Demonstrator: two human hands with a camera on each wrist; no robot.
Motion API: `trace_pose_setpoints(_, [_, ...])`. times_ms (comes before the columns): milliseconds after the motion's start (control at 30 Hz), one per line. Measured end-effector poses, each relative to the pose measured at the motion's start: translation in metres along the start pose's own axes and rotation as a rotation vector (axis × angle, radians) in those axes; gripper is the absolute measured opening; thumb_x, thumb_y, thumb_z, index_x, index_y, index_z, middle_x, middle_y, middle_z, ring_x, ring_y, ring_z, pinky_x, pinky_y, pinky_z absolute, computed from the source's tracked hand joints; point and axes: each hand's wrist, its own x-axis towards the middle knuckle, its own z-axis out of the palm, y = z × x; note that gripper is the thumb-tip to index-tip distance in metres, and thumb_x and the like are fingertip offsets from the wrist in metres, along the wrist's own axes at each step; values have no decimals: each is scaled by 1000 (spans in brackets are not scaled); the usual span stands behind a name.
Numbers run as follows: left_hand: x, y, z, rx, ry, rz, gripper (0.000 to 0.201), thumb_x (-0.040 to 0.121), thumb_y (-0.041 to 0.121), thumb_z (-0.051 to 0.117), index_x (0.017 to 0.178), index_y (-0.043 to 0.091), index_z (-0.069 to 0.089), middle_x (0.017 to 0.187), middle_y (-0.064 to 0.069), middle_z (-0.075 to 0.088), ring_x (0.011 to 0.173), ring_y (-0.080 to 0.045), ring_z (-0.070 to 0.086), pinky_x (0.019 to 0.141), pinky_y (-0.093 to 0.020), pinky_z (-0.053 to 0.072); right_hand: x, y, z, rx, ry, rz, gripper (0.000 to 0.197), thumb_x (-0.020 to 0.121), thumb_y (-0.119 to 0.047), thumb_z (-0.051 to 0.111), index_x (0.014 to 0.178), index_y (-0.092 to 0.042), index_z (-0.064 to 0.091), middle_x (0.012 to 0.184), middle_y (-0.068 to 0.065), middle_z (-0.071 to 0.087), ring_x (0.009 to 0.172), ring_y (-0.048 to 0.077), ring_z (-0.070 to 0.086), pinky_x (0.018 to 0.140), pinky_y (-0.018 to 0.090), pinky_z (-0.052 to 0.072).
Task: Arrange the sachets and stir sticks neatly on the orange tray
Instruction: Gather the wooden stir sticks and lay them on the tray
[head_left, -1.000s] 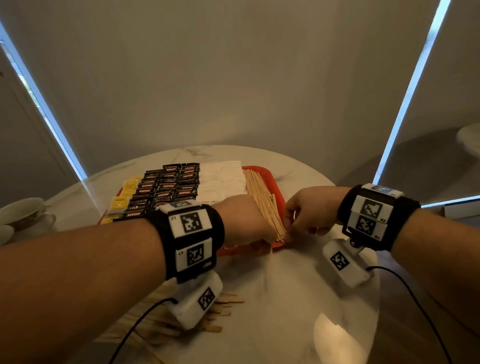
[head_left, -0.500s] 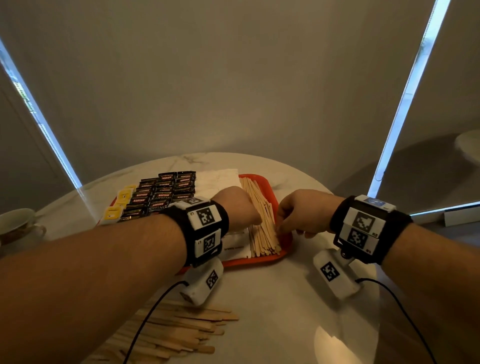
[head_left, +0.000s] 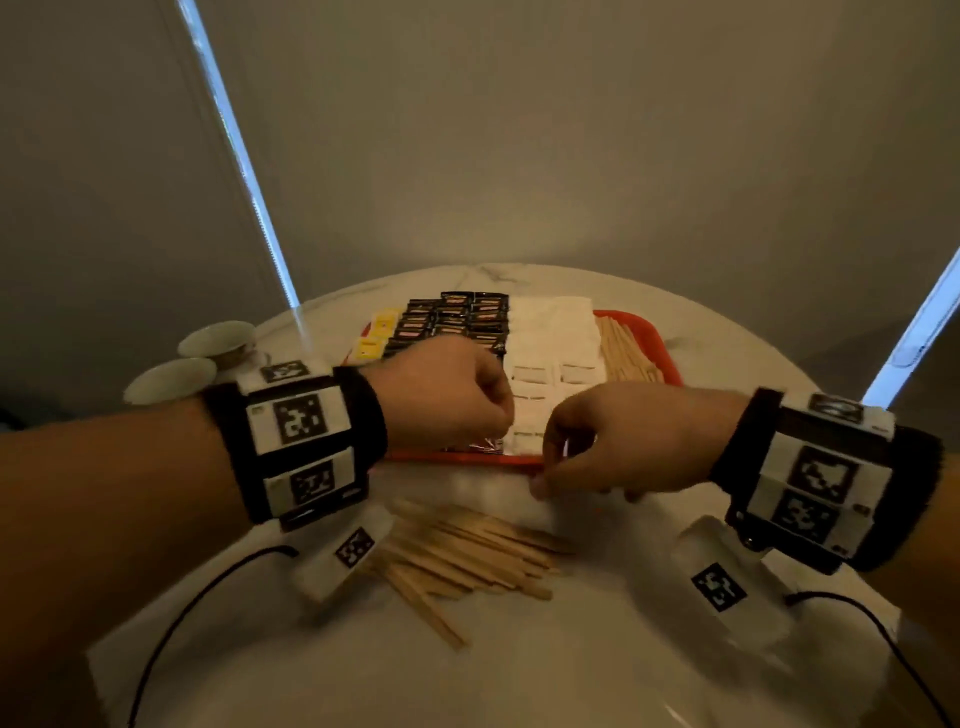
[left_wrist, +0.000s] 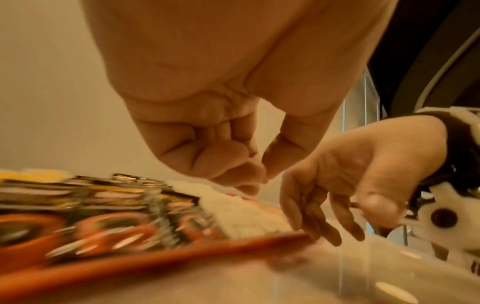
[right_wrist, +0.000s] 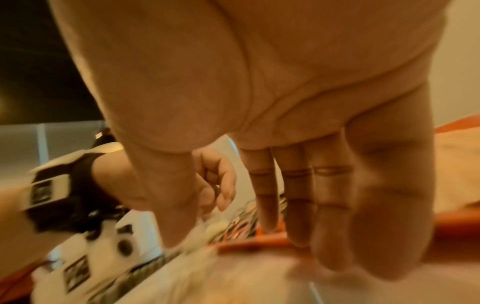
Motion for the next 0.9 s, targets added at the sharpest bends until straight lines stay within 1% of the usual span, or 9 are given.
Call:
trace_pose_setpoints(133, [-63,-63,-7,139,-144,-161,19,78,24,80,93,32,72,88,10,72,78,-5,66,75,-29,58,4,-54,33,-211,-86,-130,95,67,-87,65,142,-32,43,126,-9,57,106,12,55,92,33,52])
trace_pose_setpoints(200, [-86,-85,-4,200,-174,-246,39,71,32,85,105,35,66,97,10,69,83,-7,66,78,-32,59,12,-73,47,-295,-64,-139,111,56,-94,65,144,-31,37,132,-5,52,110,15,53,95,37,51])
trace_pose_setpoints(267, [-101,-98,-2,217,-159,-294,58,65,37,88,115,39,58,103,12,65,86,-7,64,75,-29,56,23,-87,57,-386,-31,-142,117,53,-94,66,145,-28,35,132,-2,50,110,17,51,96,41,52])
trace_pose_setpoints(367, [-107,-105,2,191,-122,-300,65,68,37,87,124,37,55,105,12,60,89,-8,60,73,-26,52,37,-101,63,-421,-56,-160,99,66,-81,72,141,-26,37,127,-3,52,104,16,54,92,40,55])
trace_pose_setpoints(467, [-102,-106,5,173,-94,-261,52,78,30,80,124,34,58,105,10,62,91,-10,62,79,-29,56,46,-104,61,-318,-119,-165,72,78,-65,75,133,-32,43,122,-6,57,102,15,60,91,38,57])
trace_pose_setpoints(600, [-95,-109,2,30,-50,-210,46,82,14,76,122,31,61,106,9,64,91,-9,63,73,-25,56,52,-98,62,-280,-27,-206,30,96,-41,63,122,-32,50,111,-7,60,96,14,60,89,34,54])
trace_pose_setpoints(667, [-93,-113,-3,-20,-17,-186,44,83,10,75,119,31,61,108,10,62,90,-7,62,68,-20,50,53,-95,64,-275,21,-223,25,101,-36,55,125,-31,48,112,-6,61,94,13,60,87,34,54])
trace_pose_setpoints(767, [-91,-122,-10,-111,61,-169,37,85,11,74,115,31,63,107,11,64,86,-3,62,66,-16,47,56,-94,67,-248,41,-217,25,103,-31,54,127,-29,46,109,-5,62,90,12,60,84,34,57])
trace_pose_setpoints(900, [-87,-129,-16,-249,167,-154,28,86,13,75,107,28,66,102,6,70,83,-8,66,69,-20,53,62,-92,67,-222,84,-207,13,105,-28,49,118,-28,47,101,-4,61,87,15,61,76,32,55])
